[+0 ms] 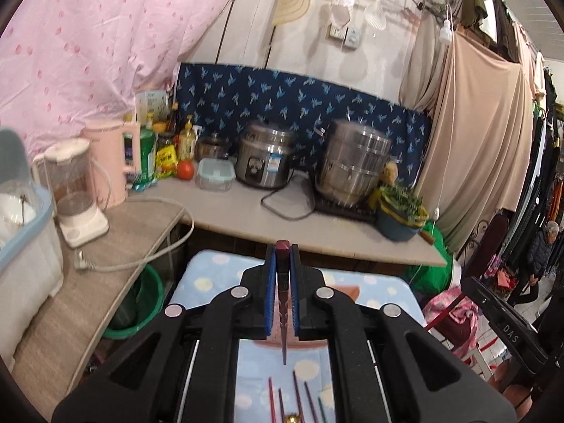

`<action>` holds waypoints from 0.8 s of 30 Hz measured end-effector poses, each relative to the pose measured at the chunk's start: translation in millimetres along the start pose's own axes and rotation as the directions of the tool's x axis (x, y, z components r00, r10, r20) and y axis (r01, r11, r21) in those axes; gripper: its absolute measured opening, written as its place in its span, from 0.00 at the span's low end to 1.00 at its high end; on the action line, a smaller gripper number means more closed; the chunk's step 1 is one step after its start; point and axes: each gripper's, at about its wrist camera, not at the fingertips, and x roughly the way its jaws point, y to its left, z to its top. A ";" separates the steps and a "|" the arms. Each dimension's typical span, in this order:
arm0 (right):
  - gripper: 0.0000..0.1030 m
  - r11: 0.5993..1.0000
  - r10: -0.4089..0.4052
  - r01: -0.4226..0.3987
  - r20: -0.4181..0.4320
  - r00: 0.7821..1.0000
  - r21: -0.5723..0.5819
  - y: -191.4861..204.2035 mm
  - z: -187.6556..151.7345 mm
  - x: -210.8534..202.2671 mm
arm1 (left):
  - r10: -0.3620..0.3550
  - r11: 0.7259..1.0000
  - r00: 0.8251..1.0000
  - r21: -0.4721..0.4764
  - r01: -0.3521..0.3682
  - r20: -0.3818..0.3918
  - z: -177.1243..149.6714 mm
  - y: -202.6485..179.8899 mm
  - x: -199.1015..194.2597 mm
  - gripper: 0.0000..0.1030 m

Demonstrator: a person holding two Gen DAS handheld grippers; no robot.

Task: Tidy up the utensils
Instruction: 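Lift and lower the dark-red chopstick into the basket while the right tool inserts the red one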

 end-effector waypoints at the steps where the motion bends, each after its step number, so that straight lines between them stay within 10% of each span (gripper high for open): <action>1: 0.07 1.000 0.006 -0.006 0.017 1.000 0.007 1.0 7.7 3.9 | 0.001 1.000 1.000 0.004 -0.001 0.020 9.6 -3.3 3.6 0.07; 12: 0.07 0.998 0.028 -0.036 0.133 0.991 0.060 -1.7 56.6 58.2 | 0.018 1.000 0.994 -0.006 -0.018 0.106 58.0 -9.7 58.2 0.07; 24: 0.07 0.998 0.012 -0.010 -0.036 0.999 0.054 -12.3 4.4 128.1 | 0.066 0.998 0.997 0.015 -0.065 -0.043 3.2 -1.0 128.5 0.07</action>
